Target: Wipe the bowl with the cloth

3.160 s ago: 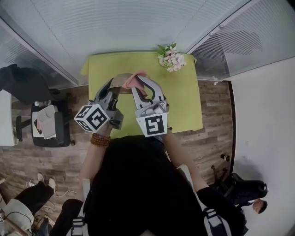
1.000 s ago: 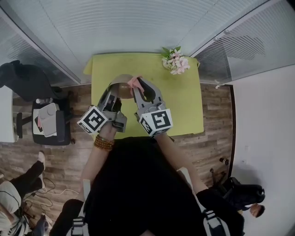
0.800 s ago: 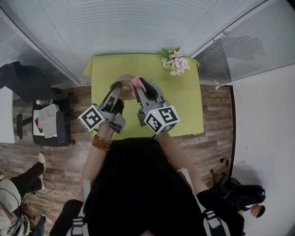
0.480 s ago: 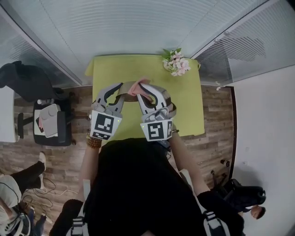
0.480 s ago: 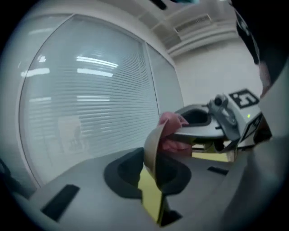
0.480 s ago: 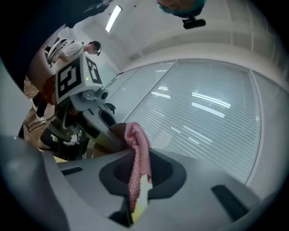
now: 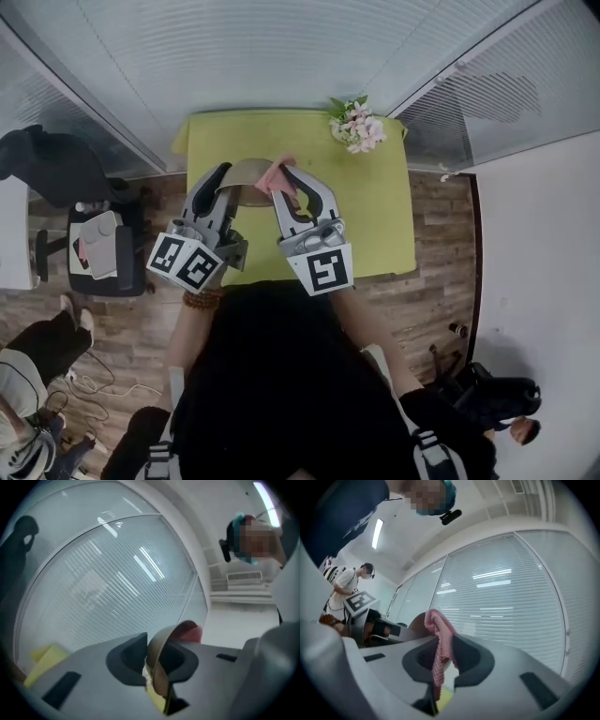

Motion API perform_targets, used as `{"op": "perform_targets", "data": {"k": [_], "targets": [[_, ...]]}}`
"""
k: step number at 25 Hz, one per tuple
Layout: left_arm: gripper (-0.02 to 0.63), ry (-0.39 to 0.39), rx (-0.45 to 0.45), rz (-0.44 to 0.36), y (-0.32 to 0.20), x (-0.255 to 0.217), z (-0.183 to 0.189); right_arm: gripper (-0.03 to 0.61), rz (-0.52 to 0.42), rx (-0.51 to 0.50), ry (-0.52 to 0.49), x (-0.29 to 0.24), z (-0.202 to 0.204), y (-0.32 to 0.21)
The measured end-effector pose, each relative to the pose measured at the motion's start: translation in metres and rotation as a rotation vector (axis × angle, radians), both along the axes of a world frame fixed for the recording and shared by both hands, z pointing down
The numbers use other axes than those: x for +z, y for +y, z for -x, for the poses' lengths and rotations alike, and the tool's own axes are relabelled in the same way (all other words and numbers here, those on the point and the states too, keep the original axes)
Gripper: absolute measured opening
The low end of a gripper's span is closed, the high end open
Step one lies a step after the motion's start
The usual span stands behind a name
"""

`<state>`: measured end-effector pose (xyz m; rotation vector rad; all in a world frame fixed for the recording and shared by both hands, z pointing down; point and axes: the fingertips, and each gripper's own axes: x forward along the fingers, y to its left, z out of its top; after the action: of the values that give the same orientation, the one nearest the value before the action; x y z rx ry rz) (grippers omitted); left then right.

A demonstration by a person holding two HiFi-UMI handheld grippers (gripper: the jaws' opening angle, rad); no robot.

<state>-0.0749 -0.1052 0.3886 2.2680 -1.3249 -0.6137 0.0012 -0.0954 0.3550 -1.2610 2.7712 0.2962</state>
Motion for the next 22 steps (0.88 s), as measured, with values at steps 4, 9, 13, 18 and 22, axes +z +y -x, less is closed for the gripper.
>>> {"op": "perform_targets", "data": {"k": [4, 9, 13, 18, 22], "targets": [[0.052, 0.236, -0.066, 0.101, -0.004, 0.022, 0.013, 0.049, 0.148, -0.057, -0.043, 0.021, 0.004, -0.008], [0.055, 0.235, -0.192, 0.129, -0.005, 0.034, 0.033, 0.058, 0.484, -0.146, -0.159, 0.062, 0.012, -0.011], [0.048, 0.118, -0.23, 0.12, -0.011, 0.032, 0.045, 0.029, 0.627, -0.3, -0.25, 0.069, 0.015, 0.004], [0.028, 0.101, -0.196, 0.283, -0.027, 0.072, 0.058, 0.026, 0.568, -0.249, -0.271, 0.064, -0.021, -0.006], [0.029, 0.083, -0.112, 0.436, -0.034, 0.125, 0.052, 0.026, 0.579, -0.108, -0.321, 0.072, -0.067, -0.025]]}}
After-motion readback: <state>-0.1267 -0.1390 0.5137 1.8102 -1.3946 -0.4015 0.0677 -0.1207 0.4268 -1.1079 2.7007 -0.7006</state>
